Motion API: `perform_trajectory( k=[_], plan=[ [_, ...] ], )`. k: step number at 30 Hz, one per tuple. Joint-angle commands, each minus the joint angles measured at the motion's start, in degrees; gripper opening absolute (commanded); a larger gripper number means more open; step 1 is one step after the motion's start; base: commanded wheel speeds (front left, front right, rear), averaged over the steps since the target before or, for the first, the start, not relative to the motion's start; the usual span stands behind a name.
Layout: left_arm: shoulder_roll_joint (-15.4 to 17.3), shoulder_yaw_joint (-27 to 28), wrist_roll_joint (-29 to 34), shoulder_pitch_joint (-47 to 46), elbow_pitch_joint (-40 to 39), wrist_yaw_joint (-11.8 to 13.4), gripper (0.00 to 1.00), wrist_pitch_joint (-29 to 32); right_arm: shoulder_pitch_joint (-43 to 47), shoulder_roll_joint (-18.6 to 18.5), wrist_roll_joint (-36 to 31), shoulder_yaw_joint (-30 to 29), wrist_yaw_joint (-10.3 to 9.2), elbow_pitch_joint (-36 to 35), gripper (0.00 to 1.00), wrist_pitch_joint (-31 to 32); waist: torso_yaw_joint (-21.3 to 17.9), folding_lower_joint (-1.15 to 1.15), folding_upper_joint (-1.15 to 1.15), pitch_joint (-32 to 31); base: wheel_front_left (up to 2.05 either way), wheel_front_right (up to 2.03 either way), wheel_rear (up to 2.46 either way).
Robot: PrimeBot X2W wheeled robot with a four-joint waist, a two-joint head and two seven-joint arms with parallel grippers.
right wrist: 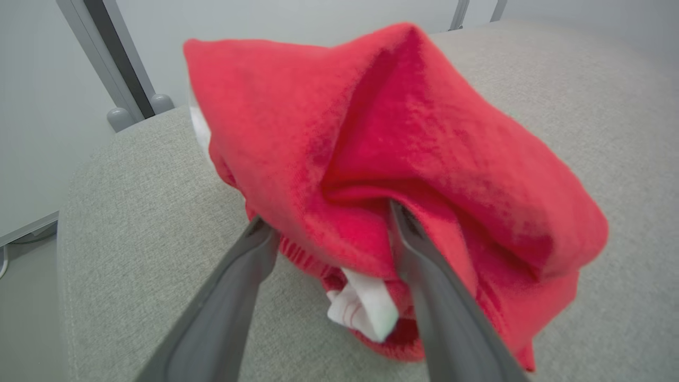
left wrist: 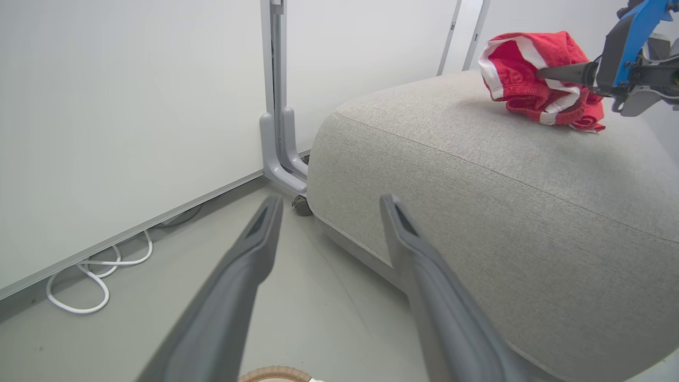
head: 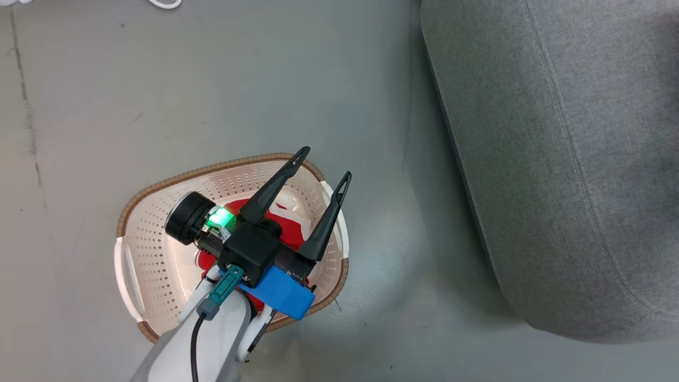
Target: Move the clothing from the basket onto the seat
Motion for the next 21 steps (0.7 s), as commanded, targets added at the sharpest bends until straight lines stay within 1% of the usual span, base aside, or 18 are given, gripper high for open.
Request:
perform_trajectory(
  k=[1,7,16,19,21],
  plan=[
    [-0.02,0.13,-0.28,-0.31,0.21,-0.07,1.00,-0.17,-0.10,-0.45,-0.54,0.14,0.01,0.42,1.00,-0.50,0.09,-0.01,0.00,-0.49,0.00,0.00,0.00],
    [-0.91,0.57,-0.99,0.62,0.63,-0.07,1.00,-0.17,1.30,-0.78,-1.26,1.44,0.01,0.81,1.00,-1.29,0.42,-0.01,0.00,-3.01,0.00,0.00,0.00],
    [-3.33,1.13,-2.65,3.01,2.08,-0.07,1.00,-0.17,5.83,-1.90,-1.16,5.95,0.01,-1.01,1.00,-1.80,2.45,-0.01,0.00,-10.00,0.00,0.00,0.00],
    [-3.77,2.45,-3.27,4.61,2.39,-0.07,1.00,-0.17,7.92,-1.31,-0.75,7.30,0.01,-2.67,1.00,-1.71,3.23,-0.01,0.00,-12.57,0.00,0.00,0.00],
    [-4.00,3.57,-3.65,5.83,2.56,-0.07,1.00,-0.17,9.50,-0.20,-0.41,8.42,0.01,-4.22,1.00,-1.54,3.59,-0.01,0.00,-14.27,0.00,0.00,0.00]
  ],
)
